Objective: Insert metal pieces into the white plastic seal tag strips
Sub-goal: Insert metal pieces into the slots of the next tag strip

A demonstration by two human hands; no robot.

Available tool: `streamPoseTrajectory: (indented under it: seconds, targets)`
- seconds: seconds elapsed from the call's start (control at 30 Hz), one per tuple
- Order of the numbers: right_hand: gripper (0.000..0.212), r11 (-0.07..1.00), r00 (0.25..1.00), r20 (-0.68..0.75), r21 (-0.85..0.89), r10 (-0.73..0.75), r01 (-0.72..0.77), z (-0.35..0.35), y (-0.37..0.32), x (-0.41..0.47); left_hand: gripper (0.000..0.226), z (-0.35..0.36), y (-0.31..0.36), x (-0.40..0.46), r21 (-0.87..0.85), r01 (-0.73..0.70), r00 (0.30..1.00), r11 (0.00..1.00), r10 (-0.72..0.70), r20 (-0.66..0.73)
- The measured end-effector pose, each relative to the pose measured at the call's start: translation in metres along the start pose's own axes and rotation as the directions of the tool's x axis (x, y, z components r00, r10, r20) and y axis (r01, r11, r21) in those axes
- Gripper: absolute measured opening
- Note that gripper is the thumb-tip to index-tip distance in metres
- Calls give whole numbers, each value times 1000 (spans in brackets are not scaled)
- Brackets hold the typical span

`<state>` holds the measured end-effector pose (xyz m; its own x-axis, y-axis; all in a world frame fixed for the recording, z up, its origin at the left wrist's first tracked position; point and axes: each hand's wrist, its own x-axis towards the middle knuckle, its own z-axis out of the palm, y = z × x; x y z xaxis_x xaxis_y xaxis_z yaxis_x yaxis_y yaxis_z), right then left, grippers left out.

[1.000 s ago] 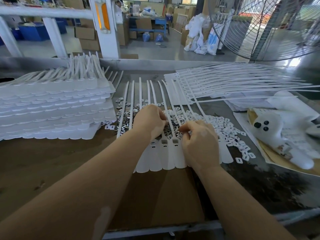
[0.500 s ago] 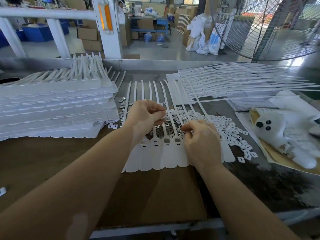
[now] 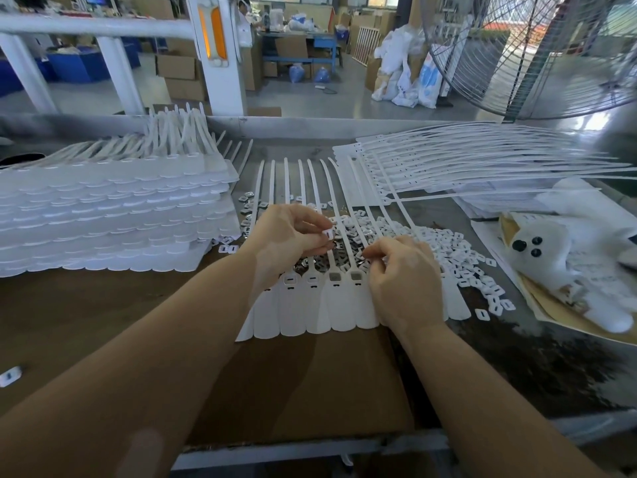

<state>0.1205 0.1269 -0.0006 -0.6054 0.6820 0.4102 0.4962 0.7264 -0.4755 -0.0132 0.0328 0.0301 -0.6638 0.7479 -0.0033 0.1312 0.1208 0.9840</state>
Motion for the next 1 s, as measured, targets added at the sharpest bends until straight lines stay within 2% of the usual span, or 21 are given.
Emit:
streamPoseTrajectory:
  seconds: [0.17, 0.23, 0.37, 0.43, 0.57, 0.8, 1.0]
  targets:
    - [20, 1000, 1000, 0, 0, -8, 8, 0, 0, 0, 7, 0, 0, -1, 52, -3, 999, 999, 5, -51]
    - [20, 1000, 1000, -1, 0, -5, 5, 1, 0, 1, 7, -1, 2, -2, 134, -23, 999, 991, 28, -36]
    - [20, 1000, 1000, 2, 4, 1, -1, 0, 1, 0, 10, -1, 8, -6, 333, -119, 991, 935, 93, 95]
    - [19, 1000, 1000, -3, 10, 3, -3, 0, 1, 0, 10, 1, 11, -8, 427, -149, 982, 892, 83, 170]
    - [19, 1000, 1000, -8, 14, 5, -5, 1, 0, 0, 12, 3, 16, -8, 561, -149, 972, 814, 16, 235]
    - [18, 1000, 1000, -15, 16, -1, 1, 1, 1, 0, 13, 5, 21, -5, 684, -158, 958, 713, -59, 282]
    - [19, 1000, 1000, -19, 18, -2, 3, 2, 2, 0, 3, 8, 22, -2, 693, -115, 962, 712, -93, 255]
